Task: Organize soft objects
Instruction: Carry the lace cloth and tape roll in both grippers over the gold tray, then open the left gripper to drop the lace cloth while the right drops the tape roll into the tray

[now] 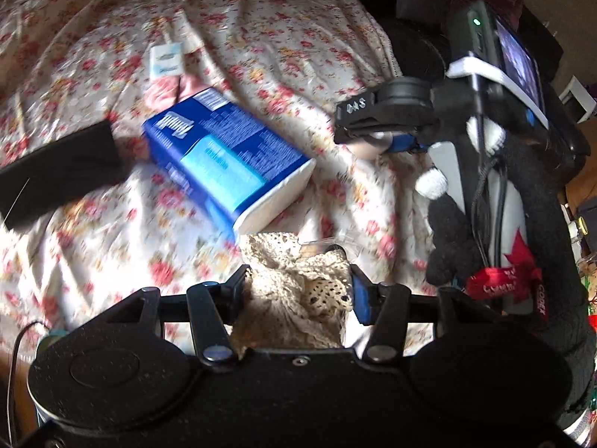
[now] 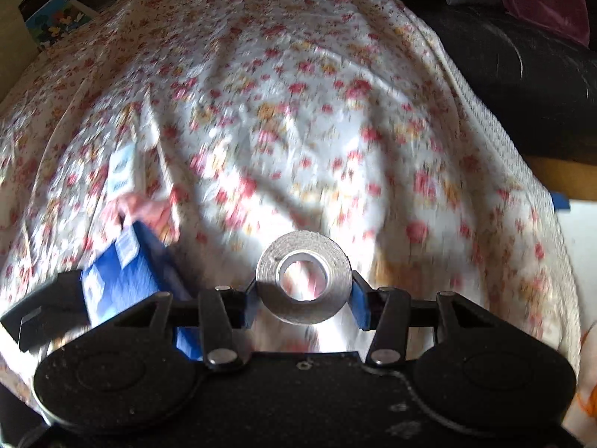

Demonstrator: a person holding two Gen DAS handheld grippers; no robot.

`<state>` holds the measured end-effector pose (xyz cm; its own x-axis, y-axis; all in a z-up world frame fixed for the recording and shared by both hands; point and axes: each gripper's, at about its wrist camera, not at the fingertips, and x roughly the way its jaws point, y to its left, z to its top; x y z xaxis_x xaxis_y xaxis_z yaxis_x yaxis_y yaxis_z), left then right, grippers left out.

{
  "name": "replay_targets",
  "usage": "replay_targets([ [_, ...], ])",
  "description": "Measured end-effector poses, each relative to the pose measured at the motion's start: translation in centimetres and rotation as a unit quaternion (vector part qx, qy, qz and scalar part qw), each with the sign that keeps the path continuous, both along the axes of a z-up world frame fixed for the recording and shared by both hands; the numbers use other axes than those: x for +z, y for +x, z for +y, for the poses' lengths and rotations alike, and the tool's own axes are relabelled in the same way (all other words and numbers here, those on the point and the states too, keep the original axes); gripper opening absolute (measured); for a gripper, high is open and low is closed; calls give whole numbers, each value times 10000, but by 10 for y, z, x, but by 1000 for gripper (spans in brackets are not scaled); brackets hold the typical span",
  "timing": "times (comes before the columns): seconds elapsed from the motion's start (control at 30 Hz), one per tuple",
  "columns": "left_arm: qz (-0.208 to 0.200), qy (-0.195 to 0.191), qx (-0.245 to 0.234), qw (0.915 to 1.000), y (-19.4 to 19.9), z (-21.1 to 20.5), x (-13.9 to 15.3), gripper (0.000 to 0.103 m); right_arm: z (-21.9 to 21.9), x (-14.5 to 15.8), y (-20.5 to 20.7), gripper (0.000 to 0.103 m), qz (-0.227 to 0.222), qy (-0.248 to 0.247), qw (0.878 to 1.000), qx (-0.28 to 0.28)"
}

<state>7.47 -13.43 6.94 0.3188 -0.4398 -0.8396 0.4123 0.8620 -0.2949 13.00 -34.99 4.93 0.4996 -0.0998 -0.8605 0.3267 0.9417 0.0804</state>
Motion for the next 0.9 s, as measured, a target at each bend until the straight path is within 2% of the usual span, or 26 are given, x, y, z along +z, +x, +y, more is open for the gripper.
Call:
replay_targets([
  [0.2, -90, 193, 518, 9984, -32, 48, -10, 52, 44, 0, -66, 48, -292, -413, 9983, 278],
  [0.4, 4, 471, 1105, 9928, -49, 103, -24, 52, 90, -5, -138, 48, -461, 68, 9977, 487],
  [0.57, -226, 679, 1592, 9846, -53, 138, -17, 52, 129, -5, -175, 48, -310, 421, 9943, 929],
  [0.67, -291, 642, 1790, 9813, -50, 153, -15, 53, 149, -2, -191, 48, -194, 541, 9895, 1326],
  [0.9, 62, 697, 2099, 9752, -34, 168, -37, 53, 181, -1, -218, 48, 175, 404, 9765, 2110],
])
